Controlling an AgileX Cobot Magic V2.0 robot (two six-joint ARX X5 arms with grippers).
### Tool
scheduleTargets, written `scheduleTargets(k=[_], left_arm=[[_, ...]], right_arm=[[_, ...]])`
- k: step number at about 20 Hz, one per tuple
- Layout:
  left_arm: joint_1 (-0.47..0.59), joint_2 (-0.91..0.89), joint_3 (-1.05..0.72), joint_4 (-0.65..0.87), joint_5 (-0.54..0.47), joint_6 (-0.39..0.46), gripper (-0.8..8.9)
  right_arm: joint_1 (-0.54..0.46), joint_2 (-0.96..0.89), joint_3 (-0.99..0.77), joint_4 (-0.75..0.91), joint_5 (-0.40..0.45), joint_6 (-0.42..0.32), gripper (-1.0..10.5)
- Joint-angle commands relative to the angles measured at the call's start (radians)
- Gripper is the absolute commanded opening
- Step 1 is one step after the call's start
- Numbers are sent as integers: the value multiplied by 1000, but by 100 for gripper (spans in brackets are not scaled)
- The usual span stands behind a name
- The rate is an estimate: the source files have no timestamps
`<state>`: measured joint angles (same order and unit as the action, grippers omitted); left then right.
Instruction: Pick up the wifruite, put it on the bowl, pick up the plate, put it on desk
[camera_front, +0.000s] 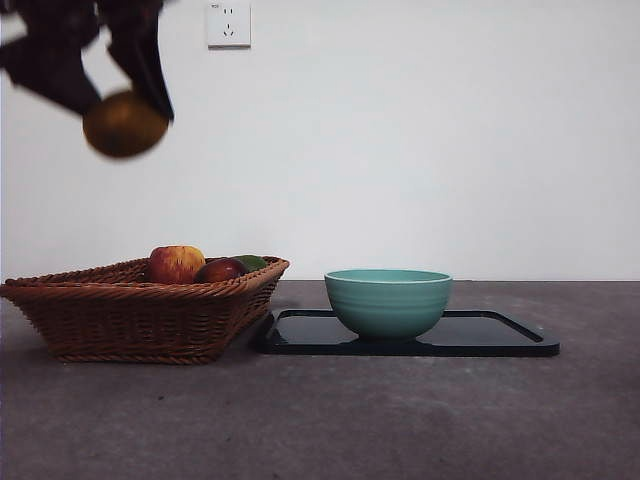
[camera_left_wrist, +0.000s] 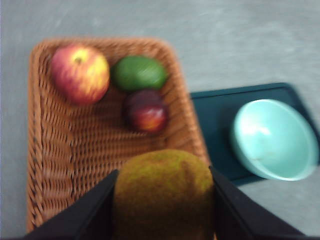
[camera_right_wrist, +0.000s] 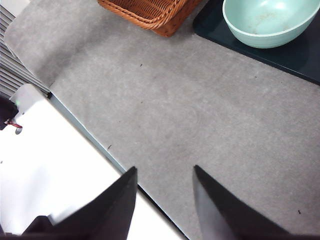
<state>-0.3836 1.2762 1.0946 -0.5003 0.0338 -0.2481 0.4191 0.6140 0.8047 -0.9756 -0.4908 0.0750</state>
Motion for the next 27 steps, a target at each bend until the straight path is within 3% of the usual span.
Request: scheduleTargets(k=[1,9,15,18,20,22,27], left_arm=[[-3,45,-61,87,-22,-29,122],[-3,300,-81,233,-47,4,122],[-3,412,-81,261,-53,27,127],[-4,414,-81,260,-53,26,294],[-5,413,-80,261,-53,26,297],[-5,410,-78,260,-53,26,388],[-5,311,-74,237,-53,27,407]], right_arm=[[7,3,10,10,2,-6,177],[7,3,10,10,2,-4,178],[7,4,10,10,2,-1,177],[7,4,10,10,23,4,177],[7,4,10,10,24,4,177],[7,4,10,10,24,5,177],[7,4,10,10,24,15,177]])
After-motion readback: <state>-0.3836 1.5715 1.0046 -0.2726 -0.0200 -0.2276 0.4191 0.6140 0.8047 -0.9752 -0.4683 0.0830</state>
